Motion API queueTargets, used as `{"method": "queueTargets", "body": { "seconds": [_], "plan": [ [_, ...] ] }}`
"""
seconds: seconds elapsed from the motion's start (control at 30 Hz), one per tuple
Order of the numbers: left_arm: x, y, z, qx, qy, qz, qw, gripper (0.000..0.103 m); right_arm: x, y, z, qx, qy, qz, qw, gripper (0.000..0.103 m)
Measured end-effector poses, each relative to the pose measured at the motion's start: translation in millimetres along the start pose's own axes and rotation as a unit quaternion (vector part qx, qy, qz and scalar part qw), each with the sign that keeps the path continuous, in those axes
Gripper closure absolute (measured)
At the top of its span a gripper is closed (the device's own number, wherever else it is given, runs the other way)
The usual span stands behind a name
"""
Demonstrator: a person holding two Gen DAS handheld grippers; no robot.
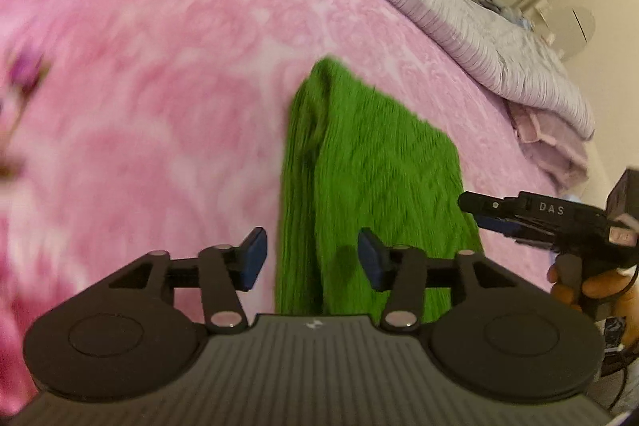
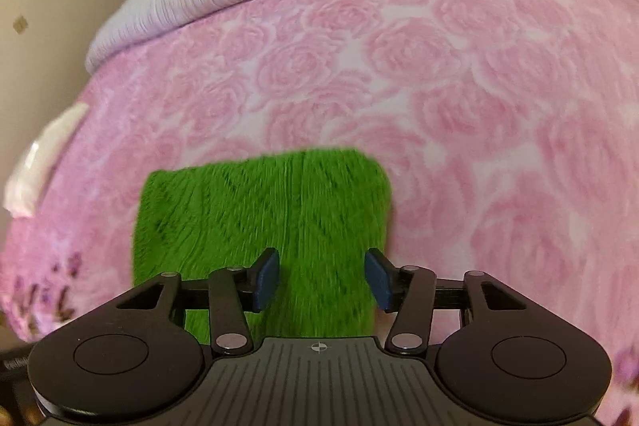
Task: Fold clothes
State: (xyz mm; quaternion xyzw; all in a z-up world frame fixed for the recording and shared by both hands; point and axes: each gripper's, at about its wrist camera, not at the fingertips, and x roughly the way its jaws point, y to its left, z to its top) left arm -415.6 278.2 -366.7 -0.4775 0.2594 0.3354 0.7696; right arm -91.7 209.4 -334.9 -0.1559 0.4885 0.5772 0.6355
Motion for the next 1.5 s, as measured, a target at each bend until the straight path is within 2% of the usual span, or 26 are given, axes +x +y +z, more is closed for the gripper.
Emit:
{"method": "queueTargets", "body": {
  "seconds": [0.1,0.2,0.27,0.3,0.33,0.43,0.53,0.67,0.77,0.9,0.97,1.07,1.13,1.17,1.2,1.3,1.4,1.5],
  "plan": [
    [-9,3,-18,-0.023,0.005,-0.014,0.9996,0.058,-20,-11,-23,0.033,-0.005,0.022,0.999,0.052],
    [-9,3,-27,-0.042,0.010,-0.031,0.9986,0.058,-41,-25,-45,0.061,-0.019,0.019,0.998,0.052],
    [-3,0,-30,-0.046,0.017,-0.051,0.9975,0.066,-52,-33,-62,0.084,-0.026,0.002,0.996,0.052],
    [-2,-2,-31,-0.042,0.017,-0.050,0.9977,0.093,-51,-33,-69,0.088,-0.018,-0.003,0.996,0.052],
    [0,-4,-33,-0.038,0.016,-0.049,0.9980,0.096,-50,-31,-75,0.091,-0.011,-0.008,0.996,0.052],
    [-14,-9,-36,-0.010,-0.022,-0.027,0.9994,0.098,-41,-19,-91,0.075,0.017,-0.019,0.997,0.052],
    [-35,0,-39,-0.001,-0.055,-0.009,0.9985,0.098,-37,9,-94,0.031,0.012,-0.033,0.999,0.052],
    [-24,6,-47,0.005,-0.038,0.000,0.9992,0.098,-30,35,-92,-0.025,0.014,-0.061,0.998,0.052],
    [-12,4,-54,0.013,-0.035,0.010,0.9993,0.097,-18,30,-99,-0.040,0.012,-0.083,0.996,0.052],
    [-19,7,-51,0.000,-0.035,-0.012,0.9993,0.096,-31,13,-108,-0.013,0.002,-0.062,0.998,0.052],
    [-28,8,-51,-0.004,-0.032,-0.024,0.9992,0.095,-42,9,-107,-0.007,-0.017,-0.065,0.998,0.052],
    [-41,8,-55,-0.007,-0.041,-0.030,0.9987,0.095,-66,13,-108,0.001,-0.065,-0.040,0.997,0.052],
    [-47,1,-57,0.005,-0.052,-0.034,0.9981,0.095,-73,24,-107,-0.019,-0.095,-0.008,0.995,0.052],
    [-49,-3,-58,0.015,-0.060,-0.035,0.9975,0.095,-77,30,-107,-0.029,-0.110,0.008,0.993,0.055],
    [-50,-7,-59,0.024,-0.066,-0.034,0.9970,0.095,-81,35,-107,-0.040,-0.125,0.024,0.991,0.063],
    [-40,-15,-63,0.044,-0.065,-0.030,0.9965,0.095,-68,43,-116,-0.074,-0.106,0.019,0.991,0.079],
    [-21,-10,-75,0.043,-0.032,-0.011,0.9985,0.092,-53,43,-127,-0.091,-0.078,0.003,0.993,0.084],
    [-23,-1,-85,0.009,-0.034,-0.031,0.9989,0.092,-38,43,-137,-0.108,-0.049,-0.013,0.993,0.084]
  ]
}}
